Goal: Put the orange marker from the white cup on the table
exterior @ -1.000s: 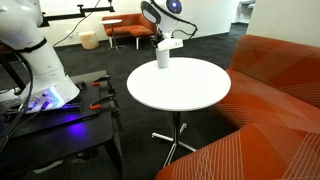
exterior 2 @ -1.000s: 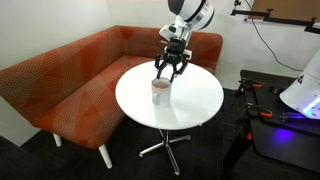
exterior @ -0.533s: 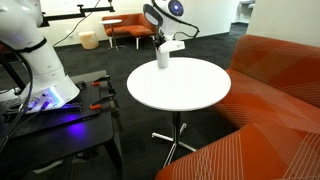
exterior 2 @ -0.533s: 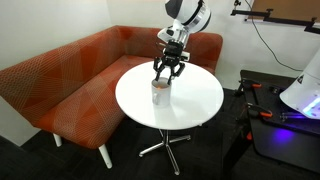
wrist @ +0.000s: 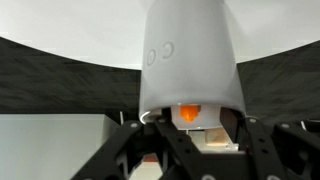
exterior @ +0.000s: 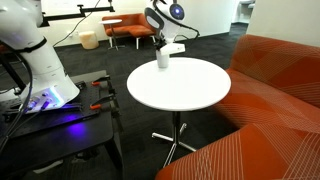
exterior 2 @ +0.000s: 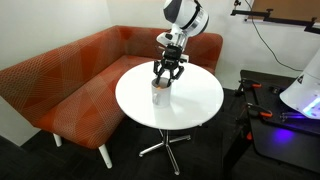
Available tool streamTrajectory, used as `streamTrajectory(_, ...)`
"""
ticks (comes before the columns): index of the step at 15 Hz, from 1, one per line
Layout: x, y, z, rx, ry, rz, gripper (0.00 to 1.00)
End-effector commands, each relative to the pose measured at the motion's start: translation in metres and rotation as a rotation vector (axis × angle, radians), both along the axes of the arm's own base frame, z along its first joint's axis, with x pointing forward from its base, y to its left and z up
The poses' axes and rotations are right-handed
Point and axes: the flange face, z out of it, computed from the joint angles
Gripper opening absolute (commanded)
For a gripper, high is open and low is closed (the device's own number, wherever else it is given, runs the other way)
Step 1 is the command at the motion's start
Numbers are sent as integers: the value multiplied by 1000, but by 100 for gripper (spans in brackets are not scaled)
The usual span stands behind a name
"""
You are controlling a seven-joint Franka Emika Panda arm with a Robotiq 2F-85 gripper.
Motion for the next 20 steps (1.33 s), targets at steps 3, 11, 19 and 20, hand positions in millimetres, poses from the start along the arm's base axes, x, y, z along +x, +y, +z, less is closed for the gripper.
streamTrajectory(3,9,4,0,-25,-17,6,55)
streamTrajectory(11,11,6,-3,-20,-14,10,54)
streamTrajectory(19,11,13,-8,-14,-2,23,53)
streamTrajectory(20,11,14,-9,-14,-1,24,52)
